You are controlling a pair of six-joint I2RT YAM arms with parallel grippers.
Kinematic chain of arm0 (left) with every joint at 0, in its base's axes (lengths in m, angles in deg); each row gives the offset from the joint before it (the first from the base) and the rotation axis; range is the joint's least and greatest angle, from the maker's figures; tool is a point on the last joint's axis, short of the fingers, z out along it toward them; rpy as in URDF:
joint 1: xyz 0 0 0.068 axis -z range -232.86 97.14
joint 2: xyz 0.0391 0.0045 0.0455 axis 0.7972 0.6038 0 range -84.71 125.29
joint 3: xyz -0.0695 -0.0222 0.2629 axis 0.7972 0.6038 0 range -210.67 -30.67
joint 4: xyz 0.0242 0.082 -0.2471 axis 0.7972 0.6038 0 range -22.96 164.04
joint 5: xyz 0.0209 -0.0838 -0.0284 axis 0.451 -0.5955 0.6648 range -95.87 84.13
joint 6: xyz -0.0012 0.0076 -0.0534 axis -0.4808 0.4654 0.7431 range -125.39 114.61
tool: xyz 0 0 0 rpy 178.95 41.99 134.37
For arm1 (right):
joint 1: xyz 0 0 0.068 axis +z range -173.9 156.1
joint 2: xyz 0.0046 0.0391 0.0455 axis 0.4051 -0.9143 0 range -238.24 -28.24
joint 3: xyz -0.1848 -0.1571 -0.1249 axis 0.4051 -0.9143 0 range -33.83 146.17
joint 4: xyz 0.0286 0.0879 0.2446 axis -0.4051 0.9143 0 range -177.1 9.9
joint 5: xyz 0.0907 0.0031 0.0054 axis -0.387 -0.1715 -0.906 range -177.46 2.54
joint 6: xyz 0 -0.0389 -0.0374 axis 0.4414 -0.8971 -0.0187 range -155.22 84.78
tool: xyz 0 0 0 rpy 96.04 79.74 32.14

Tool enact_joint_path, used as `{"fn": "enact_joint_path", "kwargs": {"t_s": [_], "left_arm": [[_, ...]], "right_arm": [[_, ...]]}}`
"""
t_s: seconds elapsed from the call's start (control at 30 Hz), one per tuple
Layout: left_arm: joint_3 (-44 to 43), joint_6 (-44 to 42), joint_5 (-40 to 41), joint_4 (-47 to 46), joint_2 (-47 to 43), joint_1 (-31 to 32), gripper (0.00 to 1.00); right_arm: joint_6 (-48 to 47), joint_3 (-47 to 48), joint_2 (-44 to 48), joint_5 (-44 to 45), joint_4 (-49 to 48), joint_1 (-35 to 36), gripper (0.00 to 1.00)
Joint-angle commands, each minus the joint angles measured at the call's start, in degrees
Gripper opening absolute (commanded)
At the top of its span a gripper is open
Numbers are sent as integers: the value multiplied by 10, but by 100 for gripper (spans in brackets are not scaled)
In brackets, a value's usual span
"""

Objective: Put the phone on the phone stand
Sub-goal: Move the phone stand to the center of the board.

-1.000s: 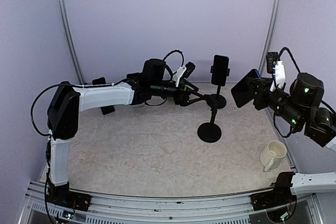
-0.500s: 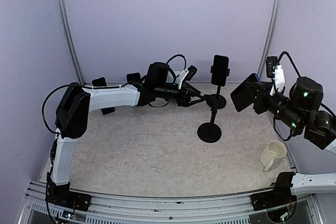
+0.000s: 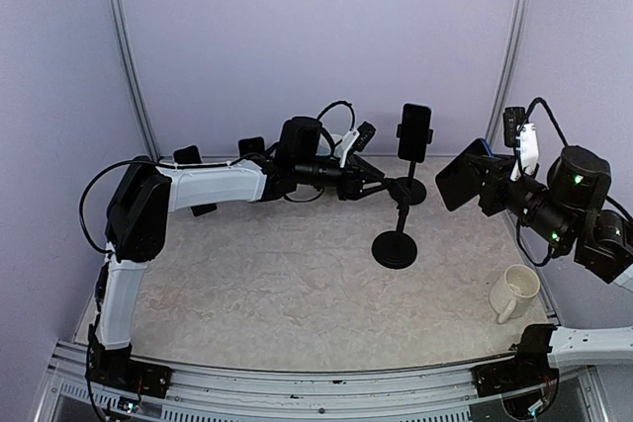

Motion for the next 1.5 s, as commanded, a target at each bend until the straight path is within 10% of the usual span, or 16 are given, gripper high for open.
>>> {"fn": "enact_joint_path", "kwargs": {"t_s": [0.0,0.37,0.7,1.47], "left_arm": [[-23,0,-8,-11,15,5,35],[-39,-5,-9,11,30,8,31],[-38,-5,-6,14,28,10,0],[122,48,225,-33,-109,84,0]], "right_arm": [[1,-4,17,3,-19,-4,0],[0,-2,21,2,-19,-4,0],[-2,1,19,1,-21,-4,0],[-33,47,-18,-225,-49,-3,0]]}}
